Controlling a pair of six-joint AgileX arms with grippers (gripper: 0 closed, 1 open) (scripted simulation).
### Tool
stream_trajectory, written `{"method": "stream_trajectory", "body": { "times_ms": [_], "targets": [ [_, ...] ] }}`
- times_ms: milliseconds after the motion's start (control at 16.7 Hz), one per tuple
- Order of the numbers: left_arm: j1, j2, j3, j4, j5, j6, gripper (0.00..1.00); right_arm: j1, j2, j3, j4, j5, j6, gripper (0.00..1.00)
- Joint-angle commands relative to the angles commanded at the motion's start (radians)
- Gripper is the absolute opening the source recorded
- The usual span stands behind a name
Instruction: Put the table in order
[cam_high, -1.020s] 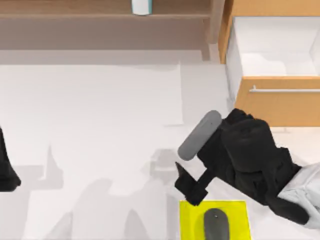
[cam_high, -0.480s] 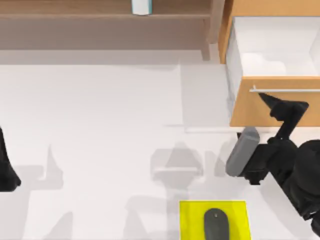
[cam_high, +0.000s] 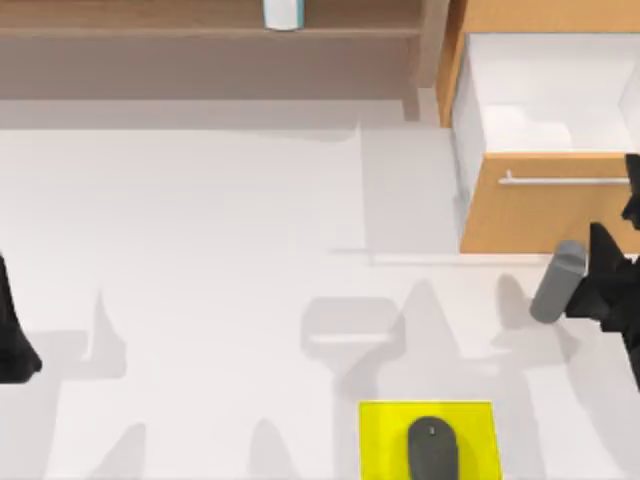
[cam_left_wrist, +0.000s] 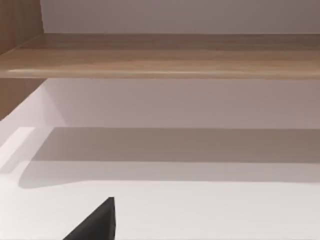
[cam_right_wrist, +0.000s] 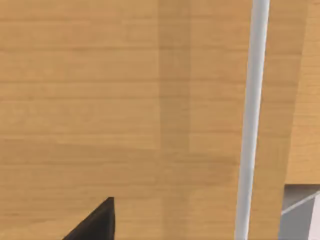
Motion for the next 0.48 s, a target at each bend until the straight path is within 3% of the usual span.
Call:
{"method": "stream_trajectory", "body": {
  "times_ms": [480],
  "targets": [
    [0.000, 0.000, 0.000, 0.000, 0.000, 0.000, 1.00, -0.013, 0.010, 0.018, -0.001, -0.002, -0.012, 1.00]
  ]
}}
